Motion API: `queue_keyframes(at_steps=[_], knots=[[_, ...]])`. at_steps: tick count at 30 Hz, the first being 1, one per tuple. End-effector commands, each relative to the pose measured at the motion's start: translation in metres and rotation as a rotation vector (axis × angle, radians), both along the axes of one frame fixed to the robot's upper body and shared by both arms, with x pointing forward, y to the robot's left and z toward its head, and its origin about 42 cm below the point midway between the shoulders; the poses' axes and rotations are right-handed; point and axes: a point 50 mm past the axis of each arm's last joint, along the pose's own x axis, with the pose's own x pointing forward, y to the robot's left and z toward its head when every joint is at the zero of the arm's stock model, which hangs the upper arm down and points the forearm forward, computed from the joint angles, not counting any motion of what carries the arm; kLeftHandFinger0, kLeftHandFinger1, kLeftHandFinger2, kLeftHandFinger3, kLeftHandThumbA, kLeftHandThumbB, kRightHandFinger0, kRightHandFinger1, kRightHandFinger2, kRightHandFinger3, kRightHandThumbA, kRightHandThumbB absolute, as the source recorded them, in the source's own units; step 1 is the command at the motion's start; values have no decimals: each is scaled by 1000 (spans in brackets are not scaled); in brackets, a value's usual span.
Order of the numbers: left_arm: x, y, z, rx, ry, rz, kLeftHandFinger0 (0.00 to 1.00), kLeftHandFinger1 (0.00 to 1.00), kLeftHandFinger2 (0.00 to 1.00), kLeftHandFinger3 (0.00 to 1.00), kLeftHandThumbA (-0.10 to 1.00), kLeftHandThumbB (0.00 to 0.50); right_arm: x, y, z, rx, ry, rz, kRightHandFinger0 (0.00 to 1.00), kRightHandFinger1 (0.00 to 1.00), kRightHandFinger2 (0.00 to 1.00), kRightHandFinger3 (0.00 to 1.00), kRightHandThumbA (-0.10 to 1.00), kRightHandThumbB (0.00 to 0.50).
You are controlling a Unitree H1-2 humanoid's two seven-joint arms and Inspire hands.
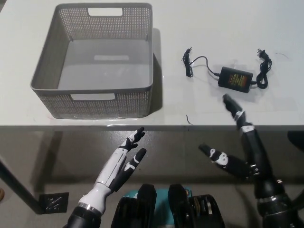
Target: Use the right hand to pick up a black power cord and place it into a container on the left hand side
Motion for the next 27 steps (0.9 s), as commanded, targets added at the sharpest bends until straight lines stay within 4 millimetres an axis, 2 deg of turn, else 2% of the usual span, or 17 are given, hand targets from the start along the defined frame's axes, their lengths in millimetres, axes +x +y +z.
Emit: queue_keyframes(at_steps=[1, 2, 3, 6, 7, 9, 12, 13, 15, 16, 21, 22, 27], knots=[[7, 0, 21, 4, -97, -27, 1000, 1000, 1000, 1000, 1000, 50, 8, -9, 35, -31, -103, -10, 1000, 1000, 1000, 1000, 1000, 410], [7, 0, 21, 5, -98, -28, 1000, 1000, 1000, 1000, 1000, 47, 12, -12, 41, -40, -119, -22, 1000, 1000, 1000, 1000, 1000, 403], [7, 0, 21, 9, -101, -28, 1000, 1000, 1000, 1000, 1000, 41, 20, -18, 50, -60, -136, -51, 1000, 1000, 1000, 1000, 1000, 443], [7, 0, 21, 5, -94, -32, 1000, 1000, 1000, 1000, 1000, 47, 36, -31, 65, -82, -144, -98, 1000, 1000, 1000, 1000, 1000, 446], [6, 0, 20, 6, -90, -33, 1000, 1000, 1000, 1000, 1000, 55, 47, -38, 74, -93, -129, -132, 1000, 1000, 1000, 1000, 902, 427], [5, 0, 20, 10, -87, -33, 1000, 1000, 1000, 1000, 1000, 52, 60, -48, 83, -105, -116, -168, 1000, 1000, 1000, 1000, 841, 417], [4, 0, 20, 14, -84, -34, 1000, 1000, 1000, 1000, 1000, 32, 82, -64, 99, -139, -105, -221, 1000, 1000, 1000, 1000, 779, 366], [2, 0, 19, 11, -81, -34, 1000, 1000, 1000, 1000, 1000, 27, 91, -70, 103, -151, -98, -238, 1000, 1000, 1000, 1000, 751, 389], [2, 0, 19, 6, -78, -36, 1000, 1000, 1000, 1000, 1000, 27, 102, -77, 111, -172, -89, -260, 1000, 1000, 1000, 1000, 744, 403], [1, -1, 19, 7, -75, -36, 1000, 1000, 1000, 1000, 1000, 35, 114, -84, 119, -191, -86, -281, 1000, 1000, 1000, 1000, 736, 446], [-12, -1, 11, 12, -50, -29, 1000, 1000, 1000, 1000, 1000, 26, 141, -98, 132, -309, -27, -319, 1000, 1000, 1000, 1000, 715, 444], [-16, -1, 9, 11, -40, -27, 1000, 1000, 1000, 1000, 1000, 31, 146, -100, 135, -354, -15, -333, 1000, 1000, 1000, 1000, 718, 457], [-28, -1, 1, 12, -17, -23, 1000, 1000, 1000, 1000, 1000, 42, 164, -100, 132, -468, 30, -330, 1000, 1000, 1000, 1000, 633, 451]])
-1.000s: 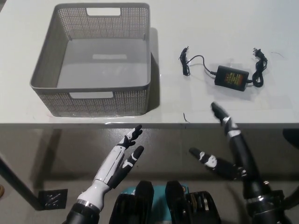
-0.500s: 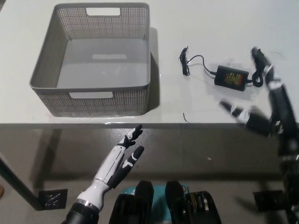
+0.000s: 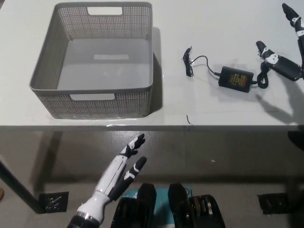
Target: Use the right hand to pick up a black power cord and place it into a container on the left hand side
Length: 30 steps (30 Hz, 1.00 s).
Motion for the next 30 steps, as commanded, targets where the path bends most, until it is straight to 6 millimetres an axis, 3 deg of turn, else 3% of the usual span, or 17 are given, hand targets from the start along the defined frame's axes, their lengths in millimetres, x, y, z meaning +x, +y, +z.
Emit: queue_keyframes(at_steps=[1, 5, 9, 12, 30], knots=[[-9, -3, 7, 6, -35, -13, 1000, 1000, 1000, 1000, 1000, 47, 24, -1, 25, -156, 38, -24, 1000, 1000, 1000, 1000, 641, 454], [-12, -4, 5, 8, -32, -12, 1000, 1000, 1000, 1000, 1000, 52, 38, 2, 25, -241, 96, -19, 1000, 1000, 1000, 1000, 551, 435], [-12, -3, 3, 3, -26, -15, 1000, 1000, 1000, 1000, 1000, 44, 56, 7, 26, -380, 173, -21, 1000, 1000, 1000, 1000, 650, 497], [-11, -2, 3, 17, -27, -11, 1000, 1000, 1000, 1000, 1000, 55, 70, 9, 23, -485, 222, -15, 1000, 1000, 1000, 1000, 646, 500], [-10, -2, 6, 32, -5, -29, 1000, 1000, 1000, 1000, 1000, 69, 89, 21, 23, -670, 346, 20, 1000, 1000, 1000, 1000, 715, 500]])
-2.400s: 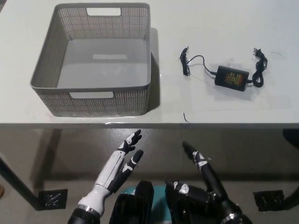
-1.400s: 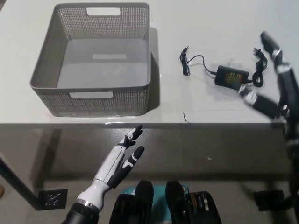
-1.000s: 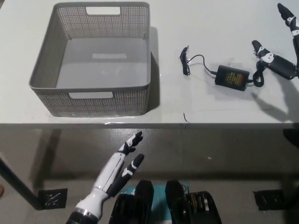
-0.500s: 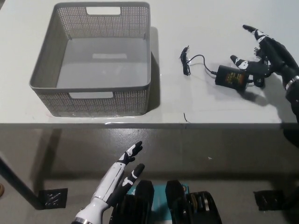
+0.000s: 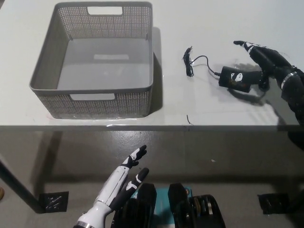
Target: Use the right hand to pick up a black power cord and place it into a container on the left hand side
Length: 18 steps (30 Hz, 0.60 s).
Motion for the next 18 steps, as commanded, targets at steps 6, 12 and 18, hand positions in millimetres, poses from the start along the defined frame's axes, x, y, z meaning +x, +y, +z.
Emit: queue_keyframes(at_steps=[6, 12, 18], knots=[[4, 0, 15, 16, -40, -18, 1000, 1000, 1000, 1000, 1000, 66, 21, -8, 51, -106, 12, 4, 1000, 1000, 1000, 1000, 735, 500], [5, -1, 16, 12, -32, -19, 1000, 1000, 1000, 1000, 1000, 73, 25, -9, 50, -108, 74, -6, 1000, 1000, 1000, 1000, 680, 500], [8, -1, 17, 1, -41, -27, 1000, 1000, 1000, 1000, 991, 77, 28, -8, 54, -137, 88, -4, 1000, 1000, 1000, 1000, 712, 500]])
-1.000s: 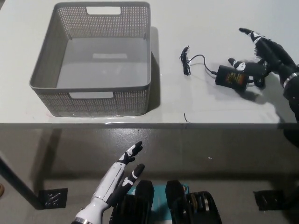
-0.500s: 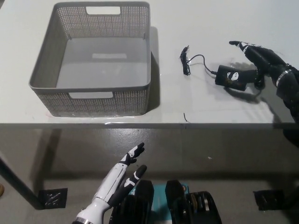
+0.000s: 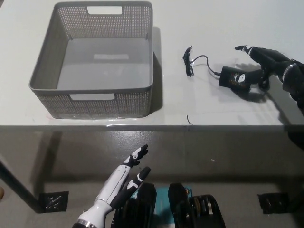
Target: Use the right hand to pick up a black power cord and place it into a container on the left hand side
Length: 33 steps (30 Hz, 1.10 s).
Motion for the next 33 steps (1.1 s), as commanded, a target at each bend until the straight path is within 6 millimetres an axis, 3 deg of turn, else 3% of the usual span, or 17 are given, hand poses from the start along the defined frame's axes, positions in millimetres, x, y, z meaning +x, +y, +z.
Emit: queue_keyframes(at_steps=[1, 17, 20, 26, 33], knots=[[6, 0, 15, -4, -48, -16, 1000, 1000, 1000, 1000, 991, 83, 13, -3, 46, -37, -41, 3, 1000, 1000, 1000, 1000, 713, 500], [13, 0, 20, -4, -60, -27, 1000, 1000, 1000, 1000, 959, 82, 22, 0, 47, -83, 22, -9, 1000, 1000, 1000, 1000, 720, 500], [12, -1, 20, 2, -57, -31, 1000, 1000, 1000, 1000, 908, 72, 24, 3, 36, -111, 56, -13, 1000, 1000, 1000, 1000, 773, 500], [15, -2, 23, 13, -60, -29, 1000, 1000, 1000, 1000, 835, 76, 24, 10, 17, -126, 96, -11, 1000, 1000, 1000, 1000, 763, 500], [19, -4, 25, 18, -64, -34, 1000, 1000, 1000, 1000, 841, 82, 21, 18, -6, -138, 147, -27, 1000, 1000, 1000, 1000, 721, 500]])
